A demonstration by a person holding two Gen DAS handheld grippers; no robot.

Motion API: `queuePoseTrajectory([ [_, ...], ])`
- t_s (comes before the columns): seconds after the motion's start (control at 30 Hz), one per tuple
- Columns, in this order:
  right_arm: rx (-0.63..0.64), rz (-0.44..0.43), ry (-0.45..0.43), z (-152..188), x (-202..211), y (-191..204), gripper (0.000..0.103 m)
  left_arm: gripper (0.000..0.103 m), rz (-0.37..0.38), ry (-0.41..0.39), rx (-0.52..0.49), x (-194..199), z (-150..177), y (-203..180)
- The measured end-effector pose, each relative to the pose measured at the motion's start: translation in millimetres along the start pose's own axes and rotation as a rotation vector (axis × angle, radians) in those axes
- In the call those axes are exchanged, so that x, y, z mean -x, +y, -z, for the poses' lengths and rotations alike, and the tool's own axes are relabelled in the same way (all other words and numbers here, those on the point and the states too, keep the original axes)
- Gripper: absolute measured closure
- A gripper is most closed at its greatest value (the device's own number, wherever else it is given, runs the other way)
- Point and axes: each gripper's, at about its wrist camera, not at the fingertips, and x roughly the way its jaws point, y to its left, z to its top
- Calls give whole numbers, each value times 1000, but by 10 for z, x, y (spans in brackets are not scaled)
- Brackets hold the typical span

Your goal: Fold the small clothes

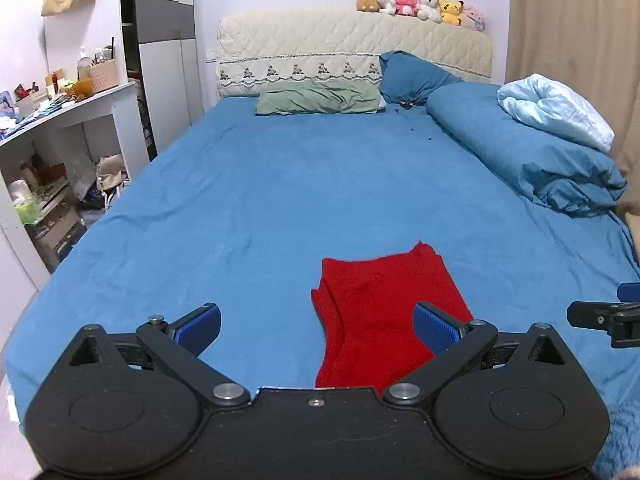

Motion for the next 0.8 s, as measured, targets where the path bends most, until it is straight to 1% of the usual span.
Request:
queuePoseTrajectory([
  [0.13, -43, 39, 22, 227, 109, 14, 0, 0, -7, 20, -5, 107, 216, -43],
  [0.23, -53, 45, 42, 402, 185, 12, 0, 0, 2, 41, -26, 106, 363, -89],
  [0.3, -51, 56, 52, 502, 175, 37, 0, 0, 17, 68, -30, 82, 455, -105],
  [0.4, -53, 80, 91, 646, 119, 75, 0, 0, 28, 102, -20, 43, 566, -105],
  [0.5, -58, 88, 119, 754, 80, 98, 0, 0, 27, 108, -34, 53, 628, -114],
  [0.63, -57, 96, 121, 798, 85, 97, 0, 0, 24, 104, -39, 80, 640, -131],
  [0.8, -44, 103, 110, 771, 116, 127, 0, 0, 25, 96, -36, 99, 648, -153],
])
